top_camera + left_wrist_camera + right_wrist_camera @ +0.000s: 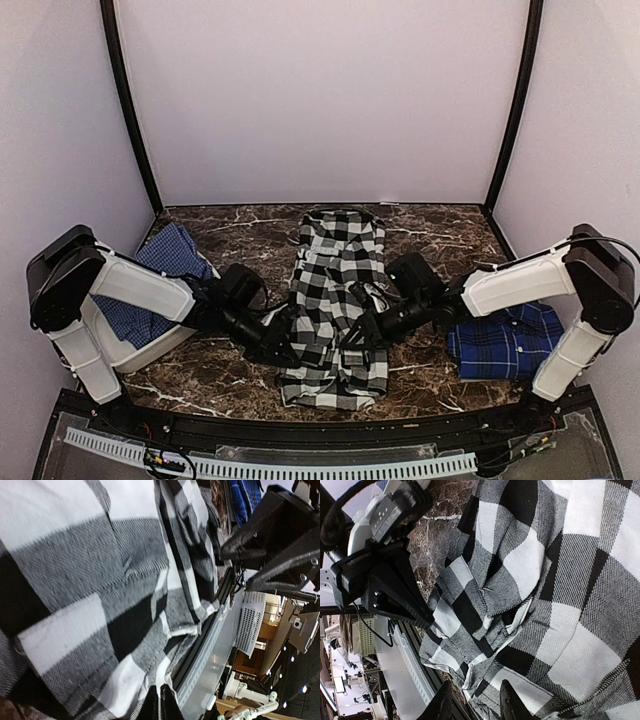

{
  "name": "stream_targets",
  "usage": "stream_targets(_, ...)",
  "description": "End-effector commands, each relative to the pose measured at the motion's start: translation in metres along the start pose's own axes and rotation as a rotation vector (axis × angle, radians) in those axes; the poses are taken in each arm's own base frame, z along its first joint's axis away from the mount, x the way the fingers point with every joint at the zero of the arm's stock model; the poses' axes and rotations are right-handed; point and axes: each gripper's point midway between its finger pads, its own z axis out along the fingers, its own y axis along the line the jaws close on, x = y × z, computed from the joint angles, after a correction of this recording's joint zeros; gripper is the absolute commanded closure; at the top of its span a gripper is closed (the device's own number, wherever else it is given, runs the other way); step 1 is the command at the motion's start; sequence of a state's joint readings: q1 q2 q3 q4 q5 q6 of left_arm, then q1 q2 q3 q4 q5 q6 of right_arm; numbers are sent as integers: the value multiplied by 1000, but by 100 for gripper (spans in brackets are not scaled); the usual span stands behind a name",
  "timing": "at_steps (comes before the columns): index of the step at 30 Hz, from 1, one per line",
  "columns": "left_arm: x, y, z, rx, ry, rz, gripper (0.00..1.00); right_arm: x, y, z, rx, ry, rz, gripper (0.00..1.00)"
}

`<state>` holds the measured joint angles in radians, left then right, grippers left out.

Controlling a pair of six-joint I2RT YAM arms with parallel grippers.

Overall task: Fold and stack the long sleeve shirts
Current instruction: Move the rectangle-folded shirt to the center of the board.

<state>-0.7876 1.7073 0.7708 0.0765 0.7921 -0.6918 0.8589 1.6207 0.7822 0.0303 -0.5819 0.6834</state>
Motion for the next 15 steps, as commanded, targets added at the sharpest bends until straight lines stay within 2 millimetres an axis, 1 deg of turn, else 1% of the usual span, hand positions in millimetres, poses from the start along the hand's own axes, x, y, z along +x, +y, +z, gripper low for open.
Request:
stream_targets(1, 25, -22, -3, 124, 75, 63, 96, 8, -10, 13, -11, 17, 33, 70)
stream_targets(3, 35, -16, 3, 117, 116, 56, 94, 11, -17, 18, 3, 29, 47, 71)
stream_targets(4, 40, -8, 7, 96, 143, 31, 93, 14, -22, 21, 15, 37, 60, 71)
stream_targets(5, 41, -6, 10, 87, 153, 34, 93, 15, -26, 23, 23, 41, 67, 71)
stream_targets(6, 44, 5, 14, 51, 168, 4, 92, 17, -30, 24, 33, 44, 77, 71)
stream_targets(7, 43, 8, 15, 35, 169, 6, 92, 18, -34, 26, 42, 47, 85, 71)
stream_targets(8, 44, 17, 18, 6, 173, -10, 92, 18, -37, 27, 51, 48, 94, 71)
stream_targets(9, 43, 18, 19, -3, 170, -11, 92, 19, -41, 28, 63, 50, 102, 72)
stream_targets(11, 43, 31, 22, -57, 179, -45, 92, 19, -50, 28, 93, 45, 118, 72)
stream_targets(12, 38, 33, 23, -78, 169, -42, 93, 17, -54, 26, 102, 38, 125, 72)
stream_targets(13, 39, 40, 25, -108, 171, -57, 93, 15, -58, 25, 107, 35, 133, 72)
stream_targets(14, 34, 40, 25, -118, 161, -52, 93, 12, -62, 22, 111, 26, 136, 72)
stream_targets(15, 31, 45, 26, -145, 153, -58, 93, 9, -64, 21, 115, 23, 135, 72)
